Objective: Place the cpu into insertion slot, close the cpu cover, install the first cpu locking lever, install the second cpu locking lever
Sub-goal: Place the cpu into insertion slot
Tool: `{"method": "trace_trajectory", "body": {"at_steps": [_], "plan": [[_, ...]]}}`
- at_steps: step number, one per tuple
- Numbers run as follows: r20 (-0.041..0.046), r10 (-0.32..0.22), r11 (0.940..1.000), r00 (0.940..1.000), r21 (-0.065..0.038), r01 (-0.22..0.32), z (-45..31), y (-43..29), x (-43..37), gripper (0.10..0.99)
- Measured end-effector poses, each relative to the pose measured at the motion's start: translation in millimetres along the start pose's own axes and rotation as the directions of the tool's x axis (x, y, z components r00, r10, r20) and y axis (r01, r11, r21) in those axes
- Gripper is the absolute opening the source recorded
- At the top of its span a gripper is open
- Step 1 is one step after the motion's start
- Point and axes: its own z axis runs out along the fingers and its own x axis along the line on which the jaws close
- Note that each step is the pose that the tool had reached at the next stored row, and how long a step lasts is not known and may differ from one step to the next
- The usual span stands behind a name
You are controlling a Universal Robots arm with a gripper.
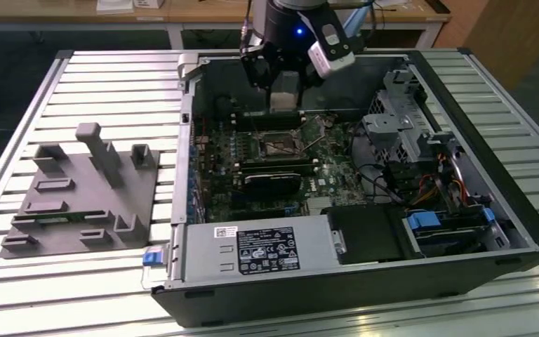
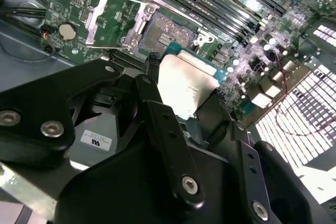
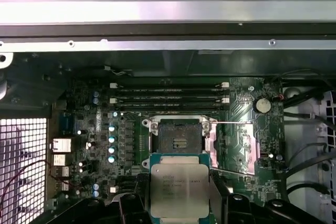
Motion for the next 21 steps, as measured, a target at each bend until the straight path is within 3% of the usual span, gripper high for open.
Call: {"method": "trace_trajectory", "body": {"at_steps": [21], "plan": [[0.0001, 0.0, 1.0, 1.0, 0.0, 0.0, 35.6, -0.9, -0.4, 0.541]]}}
